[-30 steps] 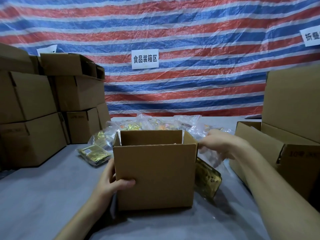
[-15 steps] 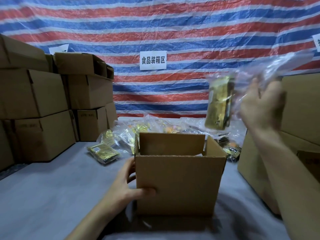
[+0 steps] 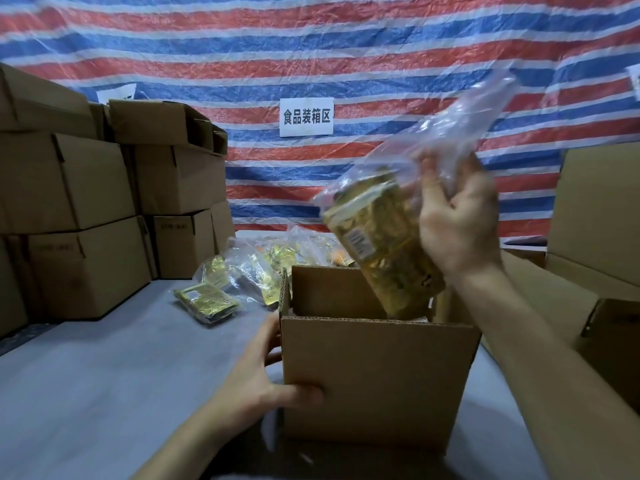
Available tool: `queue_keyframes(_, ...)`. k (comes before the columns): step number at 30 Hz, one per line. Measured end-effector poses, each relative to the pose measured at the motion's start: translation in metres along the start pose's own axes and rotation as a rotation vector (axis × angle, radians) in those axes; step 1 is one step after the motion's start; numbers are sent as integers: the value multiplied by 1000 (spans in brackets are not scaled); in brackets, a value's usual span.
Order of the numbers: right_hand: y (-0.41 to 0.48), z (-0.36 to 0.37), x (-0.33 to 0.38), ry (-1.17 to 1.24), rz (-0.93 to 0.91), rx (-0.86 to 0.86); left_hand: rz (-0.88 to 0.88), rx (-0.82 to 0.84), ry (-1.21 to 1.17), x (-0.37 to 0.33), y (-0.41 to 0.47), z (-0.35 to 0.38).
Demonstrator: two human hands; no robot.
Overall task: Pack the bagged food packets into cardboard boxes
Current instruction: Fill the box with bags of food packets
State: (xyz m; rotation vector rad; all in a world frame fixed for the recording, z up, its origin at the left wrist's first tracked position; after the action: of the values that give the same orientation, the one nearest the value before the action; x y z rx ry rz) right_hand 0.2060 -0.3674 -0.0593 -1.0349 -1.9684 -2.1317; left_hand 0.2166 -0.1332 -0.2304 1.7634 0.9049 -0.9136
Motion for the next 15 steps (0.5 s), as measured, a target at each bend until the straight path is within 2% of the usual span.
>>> queue_keyframes(3, 1, 1, -6, -110, 68, 405, 3, 2, 12, 1, 1, 0)
queue_keyframes(5, 1, -2, -10, -327, 152, 755, 7, 6, 13, 2, 1, 0)
queue_keyframes(7, -4, -3, -12, -503, 246, 1001, 4, 11, 14, 2, 2, 0)
queue_keyframes(9, -6, -4, -7, -535, 288, 1040, -3, 26, 23, 2, 1, 0)
queue_keyframes(15, 0, -17, 19, -601, 239, 913, 0, 14, 38, 3, 2, 1)
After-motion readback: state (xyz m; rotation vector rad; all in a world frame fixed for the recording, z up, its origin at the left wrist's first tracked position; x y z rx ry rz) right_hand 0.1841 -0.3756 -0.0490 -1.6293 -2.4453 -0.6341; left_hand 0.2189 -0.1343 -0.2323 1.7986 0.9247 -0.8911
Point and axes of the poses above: each hand's wrist, its own y-axis towards the middle knuckle, its own z-axis out of the palm, x = y × z, the point moved 1 cm from there along y, towards the middle knuckle, and after that the axes turned 3 degrees about z, right-handed, at the moved point
